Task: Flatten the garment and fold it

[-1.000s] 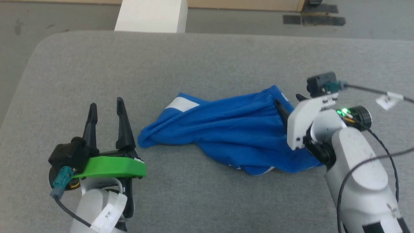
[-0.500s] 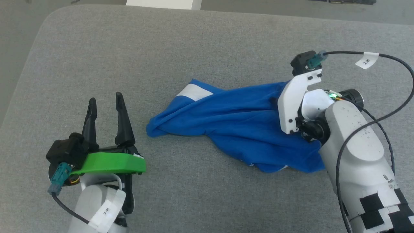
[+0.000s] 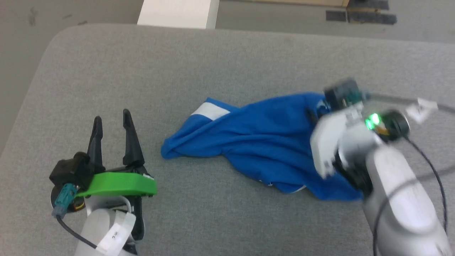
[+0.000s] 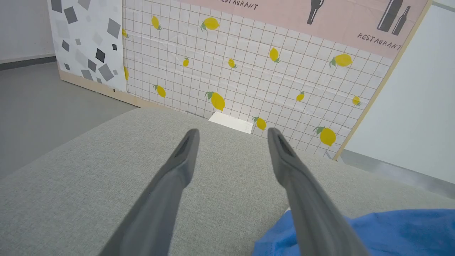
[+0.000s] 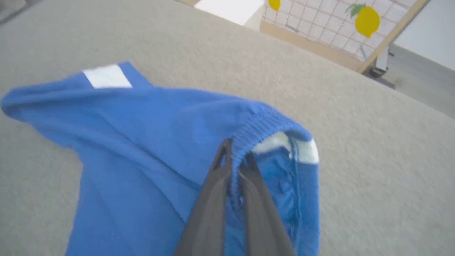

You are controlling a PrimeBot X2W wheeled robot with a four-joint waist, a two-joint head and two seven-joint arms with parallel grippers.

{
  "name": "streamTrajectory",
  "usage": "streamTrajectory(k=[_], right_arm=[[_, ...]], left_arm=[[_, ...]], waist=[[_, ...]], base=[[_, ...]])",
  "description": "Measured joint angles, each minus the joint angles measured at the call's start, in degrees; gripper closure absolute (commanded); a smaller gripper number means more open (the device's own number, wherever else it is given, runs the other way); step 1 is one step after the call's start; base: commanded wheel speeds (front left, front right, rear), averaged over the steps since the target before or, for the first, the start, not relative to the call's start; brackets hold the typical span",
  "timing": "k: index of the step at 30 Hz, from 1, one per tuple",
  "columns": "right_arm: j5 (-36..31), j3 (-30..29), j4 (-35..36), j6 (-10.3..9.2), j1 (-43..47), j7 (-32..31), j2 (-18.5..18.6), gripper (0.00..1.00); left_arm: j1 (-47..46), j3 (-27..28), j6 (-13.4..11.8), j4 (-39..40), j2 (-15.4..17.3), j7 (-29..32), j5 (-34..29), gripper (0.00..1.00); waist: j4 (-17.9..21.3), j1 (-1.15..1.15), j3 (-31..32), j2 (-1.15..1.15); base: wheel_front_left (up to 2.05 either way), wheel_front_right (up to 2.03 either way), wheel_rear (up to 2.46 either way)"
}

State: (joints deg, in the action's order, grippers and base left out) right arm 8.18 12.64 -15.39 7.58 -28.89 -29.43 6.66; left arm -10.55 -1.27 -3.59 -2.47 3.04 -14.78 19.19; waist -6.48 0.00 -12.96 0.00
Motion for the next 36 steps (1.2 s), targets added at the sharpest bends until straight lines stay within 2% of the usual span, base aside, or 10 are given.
streamTrajectory(k=[5, 8, 10, 14, 19, 20, 21, 22, 27, 36], right_arm=[[0.9, -2.1, 16.0, 0.0, 17.6, -9.7, 3.7, 1.0], [1.6, -5.2, 23.5, -0.01, 28.3, -14.8, 3.2, 1.0], [2.0, -7.5, 26.9, -0.01, 34.2, -17.0, 1.5, 1.0], [1.9, -11.4, 29.2, -0.01, 40.9, -18.4, -1.7, 1.0], [1.5, -15.3, 26.6, -0.01, 45.1, -17.8, -3.5, 1.0], [1.4, -16.1, 26.3, -0.01, 45.2, -16.5, -3.6, 0.93], [1.6, -16.5, 26.0, -0.01, 45.2, -15.5, -3.6, 0.66], [2.7, -17.1, 25.6, -0.01, 45.2, -14.1, -3.6, 0.0], [6.7, -20.2, 25.3, -0.01, 44.9, -4.9, -3.7, 0.0], [6.6, -26.2, 25.3, -0.01, 40.4, 16.0, -3.7, 0.0]], left_arm=[[1.9, 0.5, 0.0, -0.5, 0.0, 0.0, -0.2, 0.0], [2.7, 0.7, 0.0, -0.7, 0.0, 0.0, -0.3, 0.0], [3.1, 0.9, 0.1, -0.7, 0.0, 0.0, -0.5, 0.0], [3.5, 1.1, 0.3, -0.8, 0.0, 0.0, -0.6, 0.0], [3.5, 0.8, 0.8, -1.4, 0.0, 0.0, -1.5, 0.0], [3.5, 0.7, 1.0, -1.6, 0.0, 0.0, -1.7, 0.0], [3.5, 0.6, 1.0, -1.7, 0.0, 0.0, -1.7, 0.0], [3.5, 0.5, 1.1, -2.0, 0.0, 0.0, -1.9, 0.0], [3.6, -0.7, 1.4, -3.3, 0.0, 0.0, -2.1, 0.0], [3.3, -6.7, 2.5, -8.4, 0.0, 0.0, -3.0, 0.0]], waist=[[0.7, 0.0, 3.0, 0.0], [1.4, 0.0, 4.7, 0.0], [2.0, -0.01, 5.6, 0.0], [3.2, 0.0, 6.8, 0.0], [4.0, -0.01, 7.8, 0.0], [4.2, 0.0, 7.9, 0.0], [4.3, 0.0, 8.0, 0.0], [4.4, 0.0, 8.1, 0.0], [5.0, -0.01, 8.8, 0.0], [5.7, 0.0, 8.9, 0.0]], base=[[0.0, 0.0, 0.0], [0.0, 0.0, 0.0], [0.0, 0.0, 0.0], [0.0, 0.0, 0.0], [0.0, 0.0, 0.0], [0.0, 0.0, 0.0], [0.0, 0.0, 0.0], [0.0, 0.0, 0.0], [0.0, 0.0, 0.0], [0.0, 0.0, 0.0]])
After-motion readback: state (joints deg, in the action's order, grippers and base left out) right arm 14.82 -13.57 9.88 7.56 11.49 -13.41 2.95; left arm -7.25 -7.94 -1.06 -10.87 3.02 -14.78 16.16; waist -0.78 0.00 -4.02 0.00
